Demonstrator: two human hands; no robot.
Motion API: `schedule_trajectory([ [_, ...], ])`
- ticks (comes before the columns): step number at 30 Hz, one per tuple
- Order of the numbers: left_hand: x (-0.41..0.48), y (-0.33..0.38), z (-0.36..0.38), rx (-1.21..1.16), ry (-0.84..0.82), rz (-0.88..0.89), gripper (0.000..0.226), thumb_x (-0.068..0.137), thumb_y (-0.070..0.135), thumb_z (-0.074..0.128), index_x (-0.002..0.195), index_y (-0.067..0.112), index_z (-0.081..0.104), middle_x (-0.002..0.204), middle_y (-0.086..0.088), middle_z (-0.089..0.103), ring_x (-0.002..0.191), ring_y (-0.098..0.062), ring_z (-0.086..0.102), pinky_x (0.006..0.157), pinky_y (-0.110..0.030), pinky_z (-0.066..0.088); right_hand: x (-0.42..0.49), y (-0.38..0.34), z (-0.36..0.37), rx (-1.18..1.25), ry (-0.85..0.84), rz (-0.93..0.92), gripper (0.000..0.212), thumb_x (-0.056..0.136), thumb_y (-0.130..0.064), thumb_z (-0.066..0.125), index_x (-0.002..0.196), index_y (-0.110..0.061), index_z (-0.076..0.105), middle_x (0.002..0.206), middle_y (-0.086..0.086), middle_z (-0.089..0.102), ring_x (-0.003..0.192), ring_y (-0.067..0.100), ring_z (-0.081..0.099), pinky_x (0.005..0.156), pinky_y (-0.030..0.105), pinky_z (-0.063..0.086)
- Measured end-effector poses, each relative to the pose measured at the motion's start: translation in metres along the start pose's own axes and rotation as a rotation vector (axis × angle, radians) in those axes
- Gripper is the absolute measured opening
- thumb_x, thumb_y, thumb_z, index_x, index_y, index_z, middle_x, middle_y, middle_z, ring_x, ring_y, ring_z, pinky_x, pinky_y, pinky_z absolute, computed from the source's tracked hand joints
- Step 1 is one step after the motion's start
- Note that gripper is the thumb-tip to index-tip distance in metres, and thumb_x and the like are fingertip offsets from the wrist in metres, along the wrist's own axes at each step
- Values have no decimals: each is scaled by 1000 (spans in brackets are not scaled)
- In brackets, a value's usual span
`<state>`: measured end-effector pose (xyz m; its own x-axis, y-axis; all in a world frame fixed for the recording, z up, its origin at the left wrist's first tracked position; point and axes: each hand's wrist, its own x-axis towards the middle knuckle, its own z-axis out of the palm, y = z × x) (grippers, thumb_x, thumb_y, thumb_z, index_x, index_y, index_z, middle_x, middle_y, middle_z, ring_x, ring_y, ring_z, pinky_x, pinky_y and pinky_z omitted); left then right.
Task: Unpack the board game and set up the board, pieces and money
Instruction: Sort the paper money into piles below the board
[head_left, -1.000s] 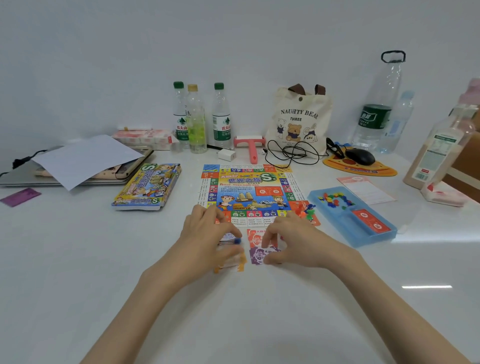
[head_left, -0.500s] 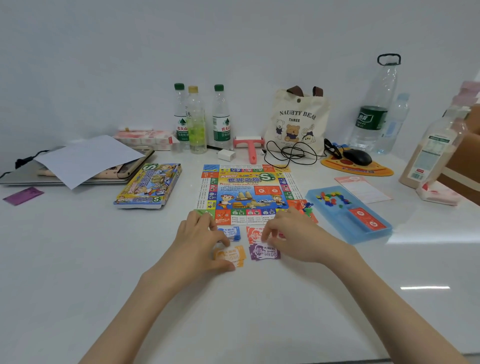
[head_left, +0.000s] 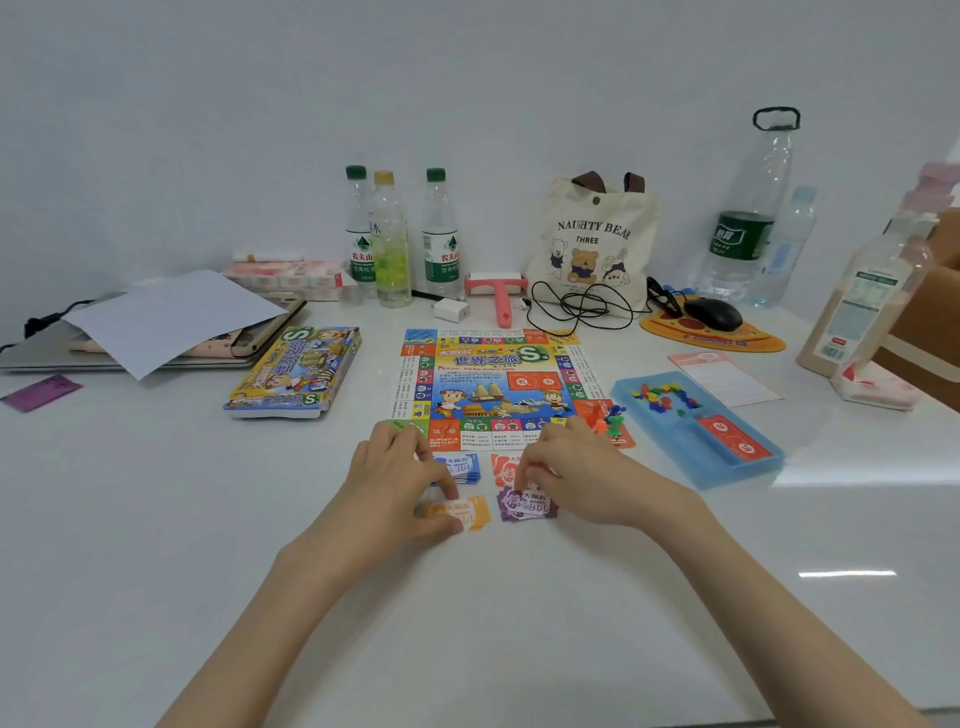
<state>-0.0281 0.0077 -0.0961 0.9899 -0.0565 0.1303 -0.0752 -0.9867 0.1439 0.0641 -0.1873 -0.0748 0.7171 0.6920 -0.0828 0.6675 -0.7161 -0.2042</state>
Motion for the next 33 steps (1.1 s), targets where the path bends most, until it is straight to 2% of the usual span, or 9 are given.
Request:
schedule_trajectory([
  [7, 1, 0, 2, -2, 17, 0, 41, 85, 58, 58, 122, 40, 58, 119, 11, 33, 117, -12, 23, 91, -25, 21, 2, -4, -2, -55, 19, 3, 32, 105, -27, 33, 115, -25, 63, 101, -6, 40, 102, 15, 30, 86, 31, 28],
  [14, 3, -4, 8, -5, 87, 34, 38, 86, 54, 59, 121, 41, 60, 114, 13, 34, 114, -12, 24, 87, -24, 20, 2, -3, -1, -71, 12, -2, 32, 104, -26, 32, 114, -25, 63, 99, -6, 39, 96, 13, 25, 82, 30, 27],
  [17, 4, -2, 14, -73, 180, 64, 38, 81, 59, 56, 110, 37, 68, 109, 8, 46, 107, -15, 33, 91, -32, 33, 1, -2, 0, -53, 2, -14, 31, 104, -27, 32, 112, -26, 63, 100, -5, 42, 95, 13, 27, 83, 30, 28],
  [19, 6, 0, 20, -114, 260, 112, 42, 73, 64, 49, 92, 35, 73, 95, 6, 54, 94, -17, 38, 74, -36, 46, 1, -2, 0, -33, -7, -17, 32, 104, -27, 33, 110, -26, 64, 98, -4, 42, 94, 13, 27, 84, 30, 28],
  [20, 7, 1, 23, -106, 295, 136, 41, 71, 63, 48, 87, 35, 73, 90, 6, 56, 89, -15, 37, 66, -30, 44, 1, -2, 0, -29, -9, -16, 32, 104, -26, 33, 110, -27, 64, 98, -4, 42, 94, 13, 27, 84, 30, 28],
  [22, 7, 9, 25, -72, 340, 162, 39, 71, 62, 47, 84, 36, 72, 86, 7, 56, 86, -13, 34, 63, -19, 32, 1, -2, 0, -30, -8, -15, 33, 104, -26, 32, 110, -27, 65, 99, -4, 43, 95, 14, 27, 84, 30, 28],
  [28, 11, 23, 32, -116, 362, 166, 47, 68, 71, 48, 88, 35, 71, 90, 8, 52, 84, -6, 22, 72, -28, 33, 3, 1, 1, -45, 11, -4, 33, 104, -27, 33, 110, -28, 66, 99, -6, 41, 98, 15, 28, 85, 32, 30],
  [33, 15, 32, 33, -108, 280, 120, 72, 61, 82, 36, 107, 37, 67, 101, 11, 40, 91, -6, 16, 82, -26, 22, 3, 4, 1, -46, 19, 8, 33, 104, -27, 33, 111, -29, 65, 99, -5, 43, 98, 14, 28, 88, 34, 33],
])
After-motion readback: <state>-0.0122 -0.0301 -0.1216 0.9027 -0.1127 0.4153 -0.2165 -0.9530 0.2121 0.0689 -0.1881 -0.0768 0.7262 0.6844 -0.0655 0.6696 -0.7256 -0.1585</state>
